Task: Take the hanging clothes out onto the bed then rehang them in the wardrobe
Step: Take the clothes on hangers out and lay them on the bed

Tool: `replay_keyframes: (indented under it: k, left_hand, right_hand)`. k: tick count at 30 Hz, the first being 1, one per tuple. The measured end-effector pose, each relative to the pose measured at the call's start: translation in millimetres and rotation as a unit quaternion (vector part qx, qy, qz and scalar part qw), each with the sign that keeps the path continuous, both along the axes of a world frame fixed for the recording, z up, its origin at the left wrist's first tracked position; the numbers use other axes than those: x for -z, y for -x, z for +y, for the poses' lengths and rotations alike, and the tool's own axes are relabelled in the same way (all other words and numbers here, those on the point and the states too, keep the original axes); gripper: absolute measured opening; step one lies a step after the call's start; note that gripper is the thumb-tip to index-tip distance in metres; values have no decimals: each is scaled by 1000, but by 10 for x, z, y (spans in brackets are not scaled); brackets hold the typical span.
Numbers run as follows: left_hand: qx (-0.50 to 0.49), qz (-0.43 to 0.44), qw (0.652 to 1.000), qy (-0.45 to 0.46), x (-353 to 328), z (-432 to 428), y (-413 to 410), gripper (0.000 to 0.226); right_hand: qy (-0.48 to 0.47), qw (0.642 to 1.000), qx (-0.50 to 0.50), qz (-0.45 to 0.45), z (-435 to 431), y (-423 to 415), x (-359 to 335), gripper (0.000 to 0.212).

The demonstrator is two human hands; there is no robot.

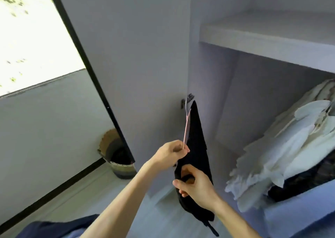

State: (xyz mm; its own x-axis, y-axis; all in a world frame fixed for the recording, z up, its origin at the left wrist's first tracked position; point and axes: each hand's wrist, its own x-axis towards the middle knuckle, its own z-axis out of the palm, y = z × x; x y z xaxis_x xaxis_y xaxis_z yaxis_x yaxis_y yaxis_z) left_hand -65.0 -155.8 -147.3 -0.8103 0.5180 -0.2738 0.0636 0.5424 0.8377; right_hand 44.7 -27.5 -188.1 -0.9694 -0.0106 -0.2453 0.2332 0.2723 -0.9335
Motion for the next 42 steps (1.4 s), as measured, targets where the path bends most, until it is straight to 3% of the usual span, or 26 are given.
replay_keyframes:
  k: [4,8,11,15,18,20,23,30,33,35,39,42]
  left_hand:
    - [-58,-30,998,-1,180,-847,-590,13]
    - [-77,-31,995,59,279,-1604,-1269,18]
    - [-121,-21,987,99,301,-2131,-1885,20]
    - [-228,-37,968,97,253,-2697,-2773,21]
    - [-325,-57,941,73,249,-3011,-3454,22]
    - [-401,-72,911,57,253,-3118,-3919,22]
    - [-522,-80,848,37,264,-3108,-4534,22]
    - [-708,-90,700,-39,239,-2642,-5392,21]
    - [-769,-76,634,-26,219,-2508,-5647,22]
    - [-802,-59,594,-23,173,-2421,-5784,22]
    - [-845,-37,534,2,85,-2349,-6045,23]
    - [-861,-32,507,25,-37,-2479,-6226,23]
  right_hand:
    - [-64,991,-118,0,-352,-253,193,24]
    - [-90,991,-95,32,-627,-350,276,26]
    - [-146,979,-106,93,-968,-229,277,47]
    - [-298,908,-273,113,-1521,6,425,81]
    - [-355,828,-423,97,-2034,19,556,62]
    - [-329,795,-498,106,-2409,-102,576,67]
    - [-250,800,-532,119,-2931,-338,520,80]
    - [-149,733,-646,153,-3819,-821,289,52]
    - [-123,698,-691,142,-4081,-1002,266,44]
    - [-91,680,-719,110,-4228,-1084,340,44]
    - [-93,607,-789,-15,-4479,-1226,609,60]
    - [-86,567,-815,-87,-4576,-1441,698,49]
